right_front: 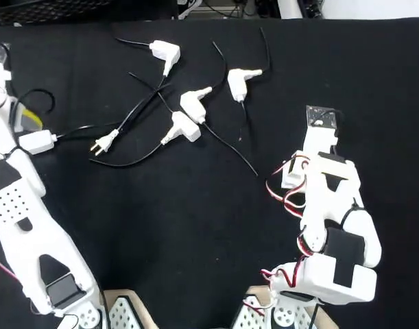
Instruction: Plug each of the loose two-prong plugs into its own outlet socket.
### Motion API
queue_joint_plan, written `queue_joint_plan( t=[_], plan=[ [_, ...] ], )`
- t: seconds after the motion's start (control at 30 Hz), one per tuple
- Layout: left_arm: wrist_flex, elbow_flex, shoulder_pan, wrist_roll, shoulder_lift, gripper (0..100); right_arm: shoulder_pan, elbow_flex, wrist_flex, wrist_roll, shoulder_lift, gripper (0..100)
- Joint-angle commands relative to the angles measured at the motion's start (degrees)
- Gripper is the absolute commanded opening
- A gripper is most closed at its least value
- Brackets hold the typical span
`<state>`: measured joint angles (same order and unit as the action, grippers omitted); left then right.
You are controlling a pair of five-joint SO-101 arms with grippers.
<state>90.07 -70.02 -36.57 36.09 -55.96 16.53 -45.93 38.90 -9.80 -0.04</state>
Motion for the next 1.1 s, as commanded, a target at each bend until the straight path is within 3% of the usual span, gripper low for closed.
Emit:
queue_joint_plan(
  t=[0.0,0.13,0.23,0.47,0.83,1.07],
  plan=[
    [-1.1,0.0,-1.5,14.9,3.3,31,-1.4,-0.6,0.1,-0.6,-0.7,34.2],
    [-1.1,1.7,-0.8,24.9,3.3,31,-1.4,-0.6,0.1,-0.6,-0.7,34.2],
    [-1.1,2.1,0.7,27.8,3.3,31,-1.4,-0.6,0.1,-0.6,-0.7,34.2],
    [-1.1,2.9,4.6,28.0,-0.4,31,-1.5,-0.6,0.1,-0.6,-0.7,34.2],
    [2.1,2.4,4.1,27.7,-8.4,30,-1.5,-0.6,0.1,-0.6,-0.7,34.2],
    [2.0,2.4,4.1,28.0,-8.5,6,-1.6,-0.6,0.1,-0.6,-0.7,34.2]
  ],
)
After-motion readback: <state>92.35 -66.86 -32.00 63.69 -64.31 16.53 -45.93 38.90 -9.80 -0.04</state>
